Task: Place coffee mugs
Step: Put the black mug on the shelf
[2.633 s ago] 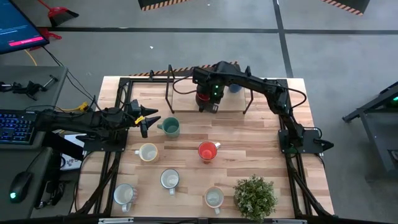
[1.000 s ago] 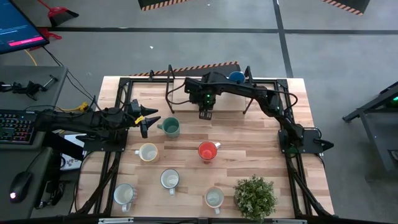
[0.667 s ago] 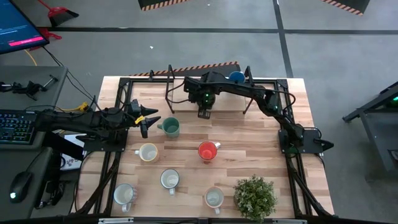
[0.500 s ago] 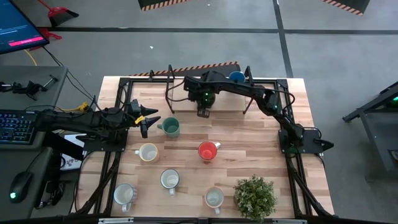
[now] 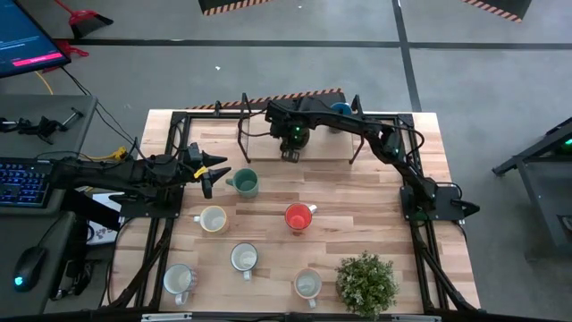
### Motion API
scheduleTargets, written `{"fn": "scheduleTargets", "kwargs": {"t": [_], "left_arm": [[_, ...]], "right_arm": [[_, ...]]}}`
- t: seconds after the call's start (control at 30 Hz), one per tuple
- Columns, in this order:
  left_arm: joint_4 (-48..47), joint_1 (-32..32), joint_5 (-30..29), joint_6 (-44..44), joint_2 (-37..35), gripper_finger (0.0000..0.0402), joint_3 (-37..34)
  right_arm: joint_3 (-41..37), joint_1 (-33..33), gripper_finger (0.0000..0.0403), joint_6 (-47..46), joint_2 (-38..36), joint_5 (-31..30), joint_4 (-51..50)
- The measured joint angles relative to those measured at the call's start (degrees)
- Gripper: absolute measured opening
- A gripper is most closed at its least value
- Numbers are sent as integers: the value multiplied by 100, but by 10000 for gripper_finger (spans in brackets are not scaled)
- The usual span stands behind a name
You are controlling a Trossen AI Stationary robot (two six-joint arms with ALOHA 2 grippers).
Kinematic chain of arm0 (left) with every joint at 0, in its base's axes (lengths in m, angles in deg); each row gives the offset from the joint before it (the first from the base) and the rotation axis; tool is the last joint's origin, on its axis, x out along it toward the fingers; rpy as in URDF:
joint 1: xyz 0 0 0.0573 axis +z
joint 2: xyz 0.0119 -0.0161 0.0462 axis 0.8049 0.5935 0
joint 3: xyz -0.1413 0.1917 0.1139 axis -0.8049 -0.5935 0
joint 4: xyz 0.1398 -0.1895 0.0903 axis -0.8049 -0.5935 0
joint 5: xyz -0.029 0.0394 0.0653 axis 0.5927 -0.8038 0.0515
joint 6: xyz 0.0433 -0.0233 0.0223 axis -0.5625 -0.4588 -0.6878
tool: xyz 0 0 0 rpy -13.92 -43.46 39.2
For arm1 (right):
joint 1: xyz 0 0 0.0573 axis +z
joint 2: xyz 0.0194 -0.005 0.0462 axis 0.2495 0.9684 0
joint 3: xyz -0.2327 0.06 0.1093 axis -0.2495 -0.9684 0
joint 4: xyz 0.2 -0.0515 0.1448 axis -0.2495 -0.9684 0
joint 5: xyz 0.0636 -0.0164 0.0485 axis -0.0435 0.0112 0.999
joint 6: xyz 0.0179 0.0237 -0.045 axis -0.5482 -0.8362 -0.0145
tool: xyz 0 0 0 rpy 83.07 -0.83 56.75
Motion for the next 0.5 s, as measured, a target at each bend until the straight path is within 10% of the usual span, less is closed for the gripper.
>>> {"fn": "scheduleTargets", "kwargs": {"t": [0.5], "left_arm": [[0, 0, 0, 1, 1, 172, 0]], "right_arm": [[1, -248, 0, -50, 0, -30, 141]]}}
